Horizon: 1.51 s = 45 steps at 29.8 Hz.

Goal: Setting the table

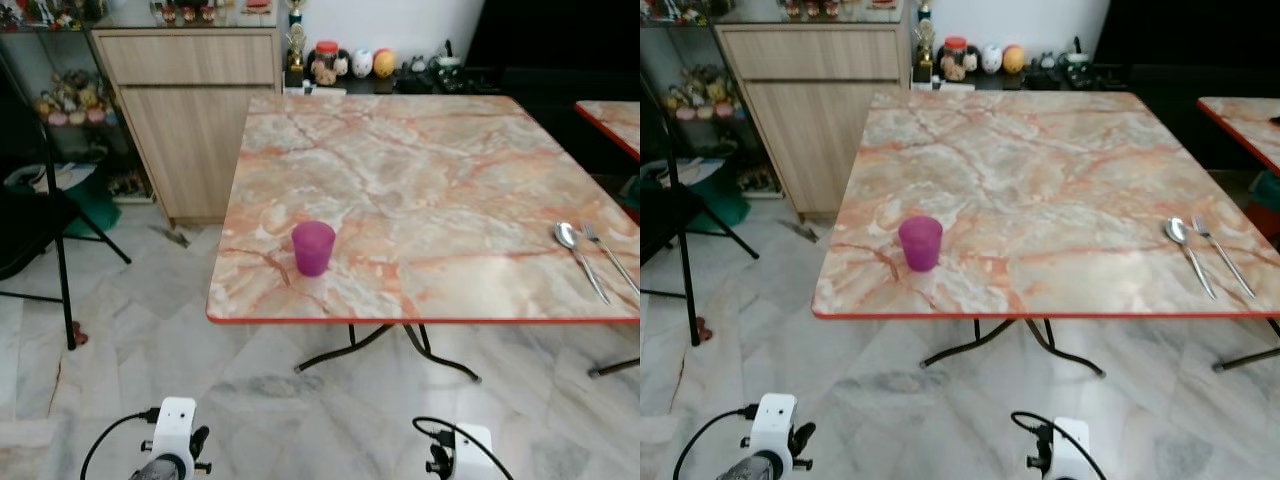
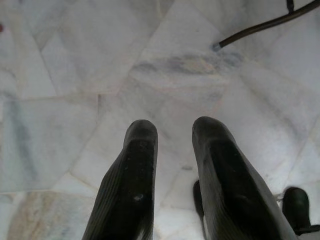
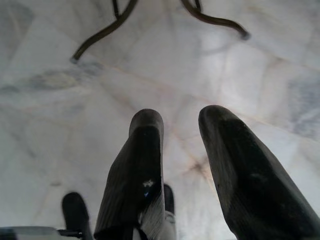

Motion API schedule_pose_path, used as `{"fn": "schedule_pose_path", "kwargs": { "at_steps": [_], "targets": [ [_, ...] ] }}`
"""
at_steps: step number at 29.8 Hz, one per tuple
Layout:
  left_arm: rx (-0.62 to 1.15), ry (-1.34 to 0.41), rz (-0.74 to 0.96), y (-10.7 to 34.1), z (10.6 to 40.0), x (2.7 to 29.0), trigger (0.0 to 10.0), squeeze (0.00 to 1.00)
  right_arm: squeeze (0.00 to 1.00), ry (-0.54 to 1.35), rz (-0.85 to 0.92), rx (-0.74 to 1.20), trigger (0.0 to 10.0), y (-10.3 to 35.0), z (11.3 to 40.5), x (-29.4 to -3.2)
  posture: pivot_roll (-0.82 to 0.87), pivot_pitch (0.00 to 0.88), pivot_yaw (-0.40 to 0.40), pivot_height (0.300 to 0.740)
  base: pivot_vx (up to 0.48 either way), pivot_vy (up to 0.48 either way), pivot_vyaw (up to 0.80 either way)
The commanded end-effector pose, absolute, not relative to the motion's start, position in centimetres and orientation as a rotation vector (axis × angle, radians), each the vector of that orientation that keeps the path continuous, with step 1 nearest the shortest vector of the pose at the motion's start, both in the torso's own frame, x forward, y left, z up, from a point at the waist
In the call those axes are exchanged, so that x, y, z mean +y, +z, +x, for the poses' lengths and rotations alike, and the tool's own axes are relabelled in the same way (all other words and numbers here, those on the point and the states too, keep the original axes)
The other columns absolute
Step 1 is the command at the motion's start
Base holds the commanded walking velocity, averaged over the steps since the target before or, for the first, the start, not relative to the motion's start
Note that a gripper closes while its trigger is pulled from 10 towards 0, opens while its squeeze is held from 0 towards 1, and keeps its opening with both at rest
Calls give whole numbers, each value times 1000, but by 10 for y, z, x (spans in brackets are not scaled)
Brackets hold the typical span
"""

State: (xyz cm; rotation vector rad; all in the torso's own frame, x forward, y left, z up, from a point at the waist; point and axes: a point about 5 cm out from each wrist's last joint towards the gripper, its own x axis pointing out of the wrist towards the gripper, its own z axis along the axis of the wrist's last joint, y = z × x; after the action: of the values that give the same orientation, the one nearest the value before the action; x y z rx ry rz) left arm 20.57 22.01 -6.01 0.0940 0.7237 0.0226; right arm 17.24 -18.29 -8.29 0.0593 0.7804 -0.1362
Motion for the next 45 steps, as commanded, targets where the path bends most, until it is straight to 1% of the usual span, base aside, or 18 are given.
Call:
{"fn": "schedule_pose_path", "kwargs": {
  "at_steps": [1, 22, 41, 45],
  "targets": [
    [730, 14, 94, -60, 207, 218, 10000, 0, 0, -148, 57, 793, 10000, -84, 169, -188, 76, 0, -25, 724, 240, 0, 0],
    [730, -3, 110, -61, 205, 216, 10000, 0, 0, -127, 52, 795, 10000, -84, 170, -183, 75, 0, -25, 724, 0, 0, 0],
    [742, -13, 102, -64, 202, 214, 10000, 0, 0, -107, 42, 814, 10000, -86, 167, -182, 79, 0, -29, 724, 0, -294, 0],
    [744, -6, 98, -64, 202, 214, 10000, 0, 0, -109, 43, 819, 10000, -86, 166, -184, 79, 0, -29, 724, 0, 0, 0]
  ]
}}
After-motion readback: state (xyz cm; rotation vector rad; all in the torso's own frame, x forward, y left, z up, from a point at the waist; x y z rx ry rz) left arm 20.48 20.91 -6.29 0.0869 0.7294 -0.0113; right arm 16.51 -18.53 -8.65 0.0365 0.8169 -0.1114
